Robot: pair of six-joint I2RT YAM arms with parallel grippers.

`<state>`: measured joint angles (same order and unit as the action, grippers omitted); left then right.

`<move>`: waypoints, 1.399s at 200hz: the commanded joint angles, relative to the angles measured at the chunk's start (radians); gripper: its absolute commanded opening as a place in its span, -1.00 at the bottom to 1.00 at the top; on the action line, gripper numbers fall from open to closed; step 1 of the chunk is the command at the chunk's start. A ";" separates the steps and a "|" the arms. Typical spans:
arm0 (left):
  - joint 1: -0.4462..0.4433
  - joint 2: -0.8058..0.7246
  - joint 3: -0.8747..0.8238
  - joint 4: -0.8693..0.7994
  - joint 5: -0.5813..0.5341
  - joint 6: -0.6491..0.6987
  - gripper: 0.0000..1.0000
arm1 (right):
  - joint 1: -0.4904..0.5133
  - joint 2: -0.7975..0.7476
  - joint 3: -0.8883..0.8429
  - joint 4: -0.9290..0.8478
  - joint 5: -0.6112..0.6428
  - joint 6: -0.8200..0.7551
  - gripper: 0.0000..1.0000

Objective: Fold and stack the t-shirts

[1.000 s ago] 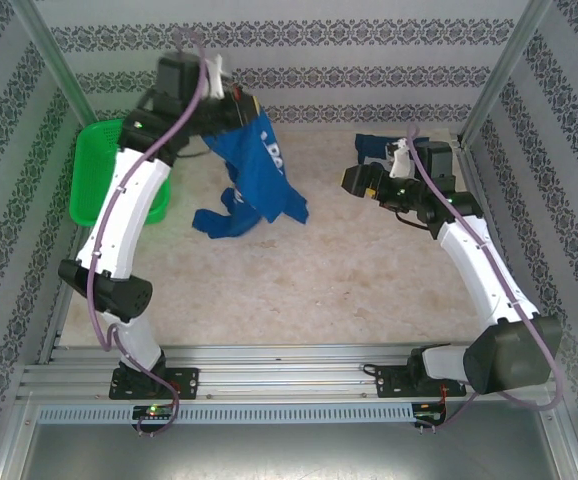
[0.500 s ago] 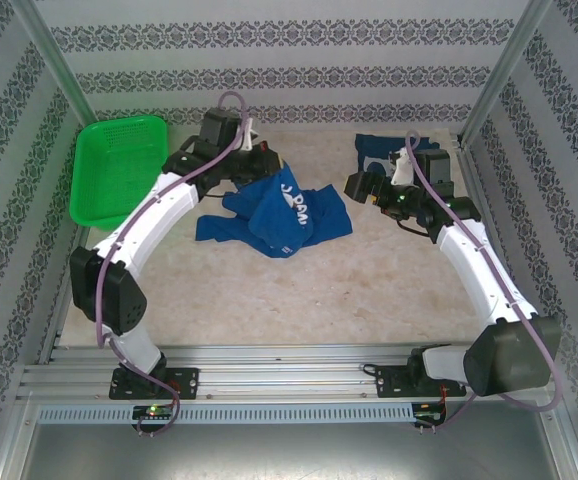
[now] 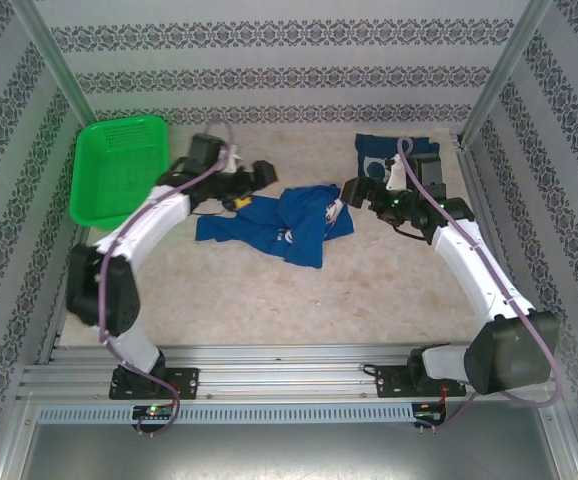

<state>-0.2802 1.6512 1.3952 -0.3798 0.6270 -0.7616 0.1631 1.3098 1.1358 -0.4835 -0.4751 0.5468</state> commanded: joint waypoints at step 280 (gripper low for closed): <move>0.254 0.139 -0.317 0.048 -0.397 0.037 -0.19 | 0.248 0.780 0.806 -0.280 0.335 -0.427 0.97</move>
<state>-0.0372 1.7836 1.0405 -0.3538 0.2958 -0.7635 0.4023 2.0495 1.8896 -0.7258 -0.1459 0.1745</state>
